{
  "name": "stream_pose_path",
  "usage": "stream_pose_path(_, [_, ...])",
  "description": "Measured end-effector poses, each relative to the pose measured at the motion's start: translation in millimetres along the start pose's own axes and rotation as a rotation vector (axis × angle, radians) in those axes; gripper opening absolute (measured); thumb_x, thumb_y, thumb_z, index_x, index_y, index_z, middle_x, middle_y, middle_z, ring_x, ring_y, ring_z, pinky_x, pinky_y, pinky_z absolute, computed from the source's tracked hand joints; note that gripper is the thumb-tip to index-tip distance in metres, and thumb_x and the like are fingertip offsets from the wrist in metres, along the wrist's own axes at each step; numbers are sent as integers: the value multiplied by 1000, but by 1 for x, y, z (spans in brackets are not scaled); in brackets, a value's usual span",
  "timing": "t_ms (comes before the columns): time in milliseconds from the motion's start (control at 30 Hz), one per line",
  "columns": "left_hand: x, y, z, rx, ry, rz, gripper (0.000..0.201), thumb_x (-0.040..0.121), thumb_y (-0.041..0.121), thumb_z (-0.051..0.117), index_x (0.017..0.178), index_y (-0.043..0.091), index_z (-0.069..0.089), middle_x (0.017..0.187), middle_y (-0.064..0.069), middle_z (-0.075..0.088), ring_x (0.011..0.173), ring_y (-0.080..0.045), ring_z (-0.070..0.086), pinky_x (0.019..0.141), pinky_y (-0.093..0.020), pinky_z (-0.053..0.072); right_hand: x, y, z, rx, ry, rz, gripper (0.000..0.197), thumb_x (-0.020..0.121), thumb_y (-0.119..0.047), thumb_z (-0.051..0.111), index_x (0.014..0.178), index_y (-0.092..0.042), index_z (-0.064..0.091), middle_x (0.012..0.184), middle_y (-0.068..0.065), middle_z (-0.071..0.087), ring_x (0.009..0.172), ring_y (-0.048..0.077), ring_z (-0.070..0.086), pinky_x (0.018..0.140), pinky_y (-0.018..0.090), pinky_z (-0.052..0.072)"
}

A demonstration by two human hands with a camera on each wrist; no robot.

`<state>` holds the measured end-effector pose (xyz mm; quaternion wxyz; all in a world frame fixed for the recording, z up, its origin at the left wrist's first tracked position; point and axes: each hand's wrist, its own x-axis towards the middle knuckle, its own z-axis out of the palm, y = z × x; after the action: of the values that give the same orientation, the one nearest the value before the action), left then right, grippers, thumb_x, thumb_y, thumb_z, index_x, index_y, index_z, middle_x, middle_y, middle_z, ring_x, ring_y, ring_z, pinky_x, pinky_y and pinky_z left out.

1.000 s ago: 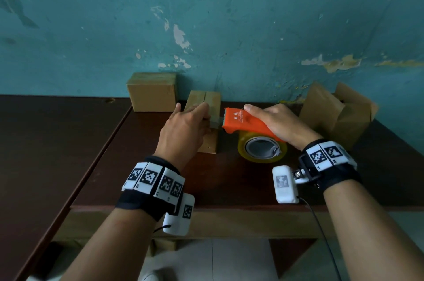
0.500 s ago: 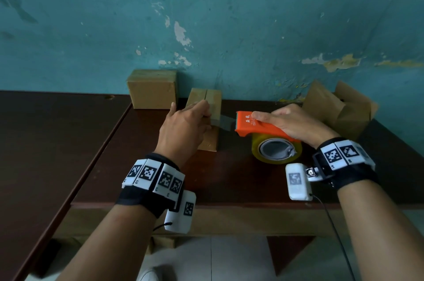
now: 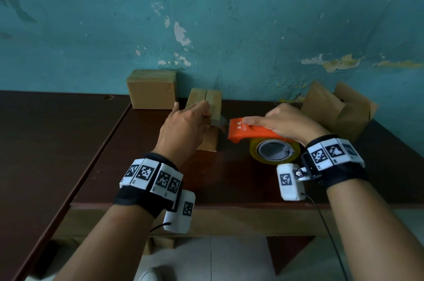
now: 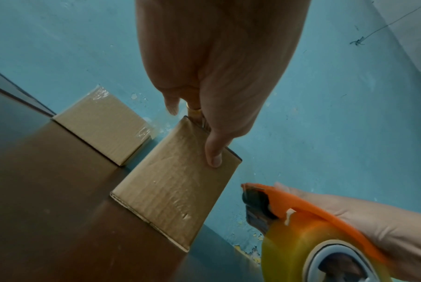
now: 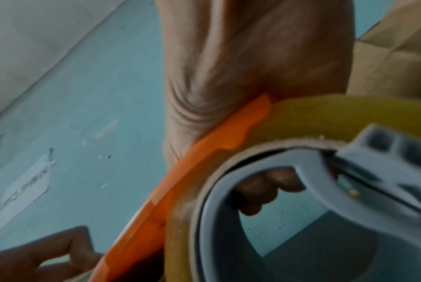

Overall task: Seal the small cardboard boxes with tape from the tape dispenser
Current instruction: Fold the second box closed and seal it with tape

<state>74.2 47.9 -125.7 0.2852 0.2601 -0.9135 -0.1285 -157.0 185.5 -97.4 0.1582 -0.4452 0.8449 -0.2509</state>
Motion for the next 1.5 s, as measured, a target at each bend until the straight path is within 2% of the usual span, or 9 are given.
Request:
stream_pose_path(233, [2,5,-4,66,-58,-34,30,99,15,65,128,19,58,129,1,67,134,-40,51,118,-48,33,4,-17,11,-95,10,72,87,51,-102,64,64,-16,65,59,3,64,58,22,64,67,36,48])
stream_pose_path(367, [7,-6,2,93,-104,-43,38,96,6,65,127,25,54,135,6,64,148,-44,37,98,-49,48,6,-23,15,-81,2,90,85,53,-99,67,63,-16,60,61,4,62,57,23,61,66,37,45])
stream_pose_path(667, [12,-9,3,100,-106,-11,38,97,7,64,128,26,55,136,7,64,139,-38,49,86,-44,49,6,-24,17,-56,-11,148,88,59,-97,68,79,-12,68,70,6,67,63,24,65,70,37,49])
stream_pose_path(867, [10,-6,3,104,-93,-1,37,96,4,63,126,24,56,131,4,65,127,-32,56,76,-34,39,5,-24,19,-34,-13,187,95,54,-99,68,89,-11,70,78,7,70,70,26,68,71,37,51])
stream_pose_path(1000, [9,-7,3,83,-89,-1,37,96,3,62,126,24,57,131,4,66,129,-33,56,79,-38,44,4,-26,20,-25,-15,193,95,52,-98,70,90,-10,71,80,8,71,71,27,69,75,40,54])
stream_pose_path(1133, [10,-6,3,93,-83,10,37,97,3,61,125,25,57,129,5,66,125,-31,58,78,-32,38,1,-29,17,-53,-18,218,91,56,-95,72,90,-11,71,81,7,71,72,26,68,72,38,53])
stream_pose_path(1267, [8,-7,1,87,-73,24,32,98,5,61,123,24,57,125,4,67,119,-30,62,77,-31,38,-7,-45,26,-366,23,198,78,61,-92,73,88,-19,62,90,4,68,88,27,67,79,39,54])
stream_pose_path(1367, [6,-6,-2,71,-87,21,31,99,6,59,125,24,57,128,3,66,123,-32,61,81,-35,43,-4,-40,23,-312,20,226,80,60,-93,72,87,-17,64,90,6,70,86,28,69,82,42,57])
stream_pose_path(1500, [4,-6,-6,57,-91,42,32,100,7,58,127,23,58,130,4,65,123,-29,61,85,-35,47,0,-22,11,-169,66,274,87,61,-94,68,88,-11,70,87,9,71,81,29,70,74,39,53])
